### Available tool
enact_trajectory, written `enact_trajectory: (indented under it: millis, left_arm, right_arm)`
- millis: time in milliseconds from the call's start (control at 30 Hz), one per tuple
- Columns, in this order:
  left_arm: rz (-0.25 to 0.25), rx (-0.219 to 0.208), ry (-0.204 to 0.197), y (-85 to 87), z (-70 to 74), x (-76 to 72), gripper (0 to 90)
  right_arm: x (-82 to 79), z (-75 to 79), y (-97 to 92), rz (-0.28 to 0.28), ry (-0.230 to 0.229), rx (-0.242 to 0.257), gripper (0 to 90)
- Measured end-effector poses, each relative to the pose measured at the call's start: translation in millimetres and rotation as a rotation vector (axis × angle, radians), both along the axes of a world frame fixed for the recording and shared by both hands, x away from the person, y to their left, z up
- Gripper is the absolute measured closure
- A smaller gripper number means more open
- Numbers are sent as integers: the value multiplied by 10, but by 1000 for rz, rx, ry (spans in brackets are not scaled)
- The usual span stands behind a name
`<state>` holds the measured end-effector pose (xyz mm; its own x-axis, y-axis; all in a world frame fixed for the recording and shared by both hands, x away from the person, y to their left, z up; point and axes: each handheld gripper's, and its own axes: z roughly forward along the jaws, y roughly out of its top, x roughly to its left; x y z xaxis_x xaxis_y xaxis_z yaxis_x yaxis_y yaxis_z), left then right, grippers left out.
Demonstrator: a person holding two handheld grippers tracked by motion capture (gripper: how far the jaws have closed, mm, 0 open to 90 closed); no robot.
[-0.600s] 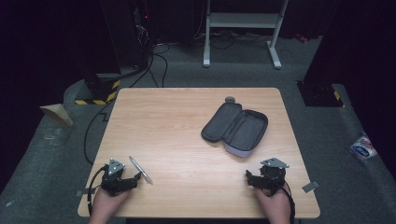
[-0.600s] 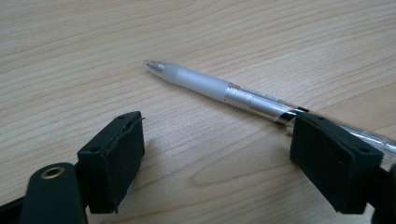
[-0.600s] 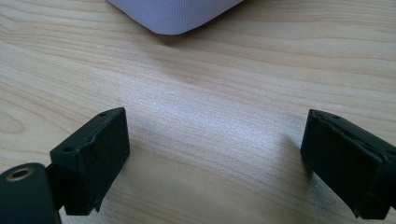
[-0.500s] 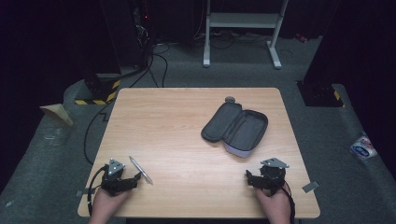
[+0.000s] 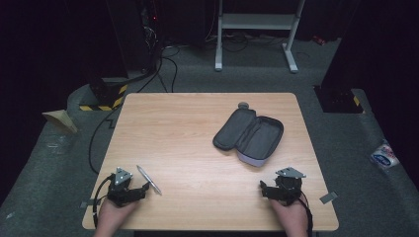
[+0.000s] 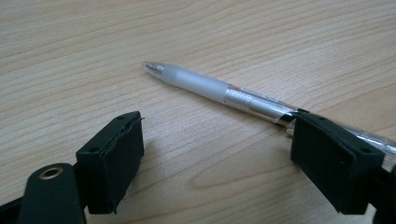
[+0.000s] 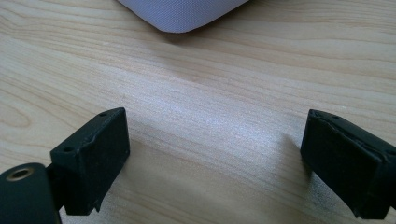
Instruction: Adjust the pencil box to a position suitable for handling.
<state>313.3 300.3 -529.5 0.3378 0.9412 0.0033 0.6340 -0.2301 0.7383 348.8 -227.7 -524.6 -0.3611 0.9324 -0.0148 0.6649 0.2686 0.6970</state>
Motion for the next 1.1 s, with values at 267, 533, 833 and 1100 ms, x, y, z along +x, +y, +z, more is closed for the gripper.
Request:
enact_trajectory:
  millis: [267, 533, 833, 1100]
  left_arm:
    - [0, 0, 1, 0, 0, 1, 174]
    - [0, -1, 1, 1, 0, 1, 173]
    - [-3, 2, 2, 3, 2, 0, 173]
    - [-3, 3, 2, 3, 2, 0, 173]
  right_arm:
    - [-36, 41, -7, 19, -15, 6, 159]
    - [-84, 100, 65, 37, -29, 42, 247]
    - [-129, 142, 166, 62, -74, 43, 305]
    - [-133, 182, 290, 111, -77, 57, 316]
